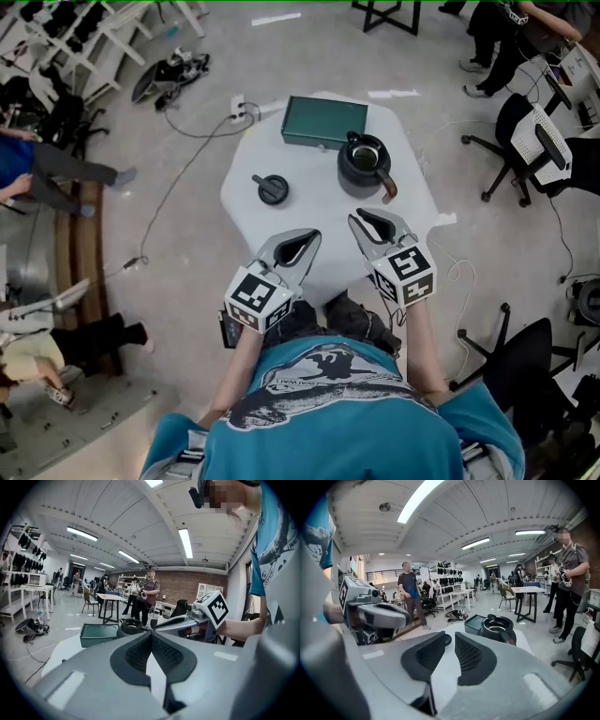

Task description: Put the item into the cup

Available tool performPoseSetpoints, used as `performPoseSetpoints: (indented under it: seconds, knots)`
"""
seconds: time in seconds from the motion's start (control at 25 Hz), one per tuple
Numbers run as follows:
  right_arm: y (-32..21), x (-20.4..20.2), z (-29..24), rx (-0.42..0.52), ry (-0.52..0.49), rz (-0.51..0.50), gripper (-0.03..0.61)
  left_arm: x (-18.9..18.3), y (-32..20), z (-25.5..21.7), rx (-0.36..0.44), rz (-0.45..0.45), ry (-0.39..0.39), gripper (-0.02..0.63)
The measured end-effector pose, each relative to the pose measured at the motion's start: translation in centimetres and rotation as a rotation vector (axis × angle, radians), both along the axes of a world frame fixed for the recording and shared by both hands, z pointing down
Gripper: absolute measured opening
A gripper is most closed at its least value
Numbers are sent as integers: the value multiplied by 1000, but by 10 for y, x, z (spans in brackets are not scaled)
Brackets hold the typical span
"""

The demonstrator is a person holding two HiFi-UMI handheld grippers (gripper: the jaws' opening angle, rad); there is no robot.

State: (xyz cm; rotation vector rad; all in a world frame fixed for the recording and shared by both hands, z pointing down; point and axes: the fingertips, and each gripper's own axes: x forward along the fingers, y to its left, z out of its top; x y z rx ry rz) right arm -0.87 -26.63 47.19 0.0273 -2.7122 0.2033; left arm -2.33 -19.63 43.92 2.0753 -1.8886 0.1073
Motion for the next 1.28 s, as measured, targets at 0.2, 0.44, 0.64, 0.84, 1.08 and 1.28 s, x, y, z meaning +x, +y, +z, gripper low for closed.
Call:
performPoseSetpoints:
  seconds: [0.2,0.44,0.64,0.84,1.08,1.28]
  knots:
    - [19,6,4,-43,-7,8,66,1,14,-1,3,4,-2,5]
    - [60,6,-3,-41,-21,17,66,-3,47,-5,22,3,0,5]
    - [97,15,-9,-72,-47,42,66,7,82,-4,13,21,-19,5]
    - [145,26,-13,-93,-64,57,64,16,125,-4,17,33,-17,5]
    - [189,41,-15,-106,-87,78,44,24,164,-1,35,43,-9,5]
    - [214,52,-13,-119,-101,89,31,36,186,2,36,66,-16,6]
